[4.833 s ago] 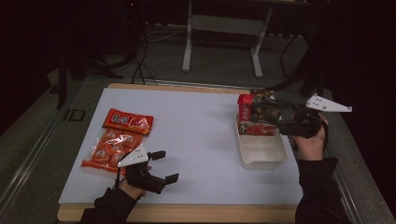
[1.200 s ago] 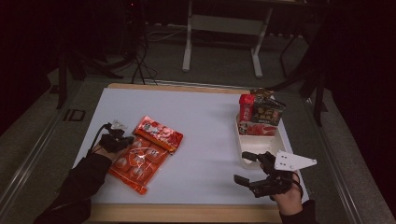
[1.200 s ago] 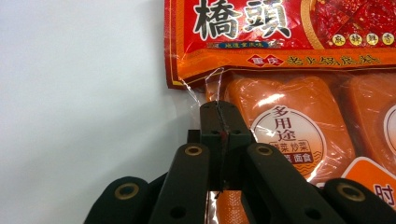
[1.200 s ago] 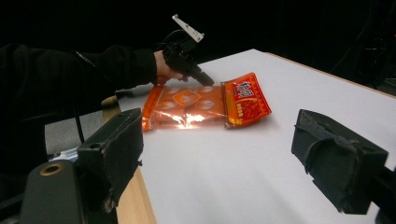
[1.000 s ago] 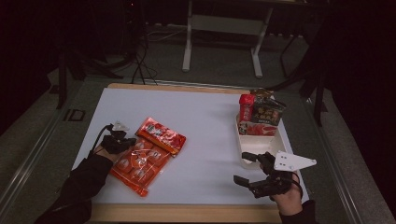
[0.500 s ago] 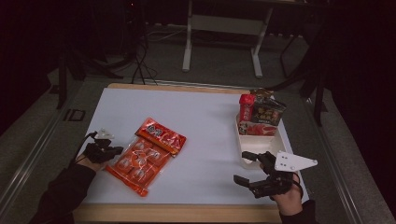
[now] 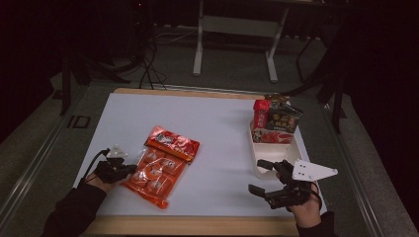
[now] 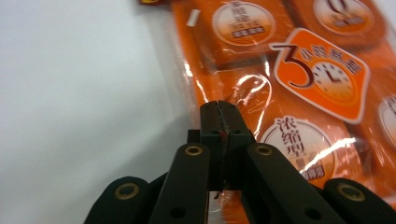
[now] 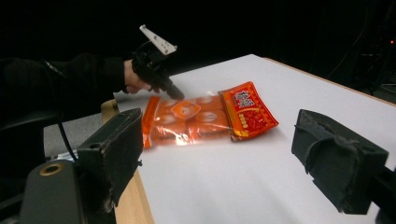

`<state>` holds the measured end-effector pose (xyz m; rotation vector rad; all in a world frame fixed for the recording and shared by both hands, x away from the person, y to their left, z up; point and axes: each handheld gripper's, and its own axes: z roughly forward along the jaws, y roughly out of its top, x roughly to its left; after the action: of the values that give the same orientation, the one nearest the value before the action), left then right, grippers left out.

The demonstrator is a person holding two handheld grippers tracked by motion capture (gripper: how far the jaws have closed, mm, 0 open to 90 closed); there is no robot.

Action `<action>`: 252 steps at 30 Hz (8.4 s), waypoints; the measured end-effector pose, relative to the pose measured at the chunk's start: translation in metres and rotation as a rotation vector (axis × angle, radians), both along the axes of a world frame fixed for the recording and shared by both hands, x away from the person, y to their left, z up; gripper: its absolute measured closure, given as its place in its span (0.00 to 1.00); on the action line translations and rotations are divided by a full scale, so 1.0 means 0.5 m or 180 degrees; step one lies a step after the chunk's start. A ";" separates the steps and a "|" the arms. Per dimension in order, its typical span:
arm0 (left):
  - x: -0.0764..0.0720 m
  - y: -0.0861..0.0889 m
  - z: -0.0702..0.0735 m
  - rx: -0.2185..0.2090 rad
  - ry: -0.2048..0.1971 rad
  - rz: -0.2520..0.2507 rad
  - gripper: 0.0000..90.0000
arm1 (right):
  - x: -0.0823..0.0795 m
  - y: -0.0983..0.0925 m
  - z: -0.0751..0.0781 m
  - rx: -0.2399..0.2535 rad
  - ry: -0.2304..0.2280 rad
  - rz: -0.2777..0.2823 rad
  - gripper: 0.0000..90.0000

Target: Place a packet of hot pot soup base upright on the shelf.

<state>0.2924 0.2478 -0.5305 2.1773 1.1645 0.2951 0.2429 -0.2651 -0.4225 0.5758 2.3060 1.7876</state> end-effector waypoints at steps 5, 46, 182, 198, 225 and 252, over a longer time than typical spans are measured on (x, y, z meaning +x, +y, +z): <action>-0.004 -0.021 0.000 -0.0075 0.0047 -0.0106 1.00 | -0.001 -0.001 0.000 -0.0004 -0.0009 -0.0006 0.18; 0.055 -0.199 -0.001 -0.0121 -0.0104 -0.0494 1.00 | -0.002 -0.004 -0.002 -0.0055 -0.0013 -0.0045 0.18; 0.204 -0.302 -0.008 -0.0517 0.0066 -0.0342 0.99 | -0.016 0.008 -0.008 -0.0300 -0.0180 -0.0370 0.11; 0.164 -0.288 0.062 -0.0740 -0.0382 -0.0483 0.99 | -0.013 0.006 -0.008 -0.0248 -0.0138 -0.0438 0.11; 0.063 -0.300 0.190 -0.0920 -0.0857 -0.0784 1.00 | -0.009 -0.011 0.001 -0.0118 -0.0221 -0.0773 0.10; -0.060 -0.352 0.285 -0.1107 -0.1448 -0.1229 1.00 | -0.007 -0.029 0.010 -0.0134 -0.0261 -0.0864 0.15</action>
<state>0.2622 0.0720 -0.3882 1.8453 0.4888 0.3627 0.2396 -0.2796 -0.4176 0.7529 2.0911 1.6025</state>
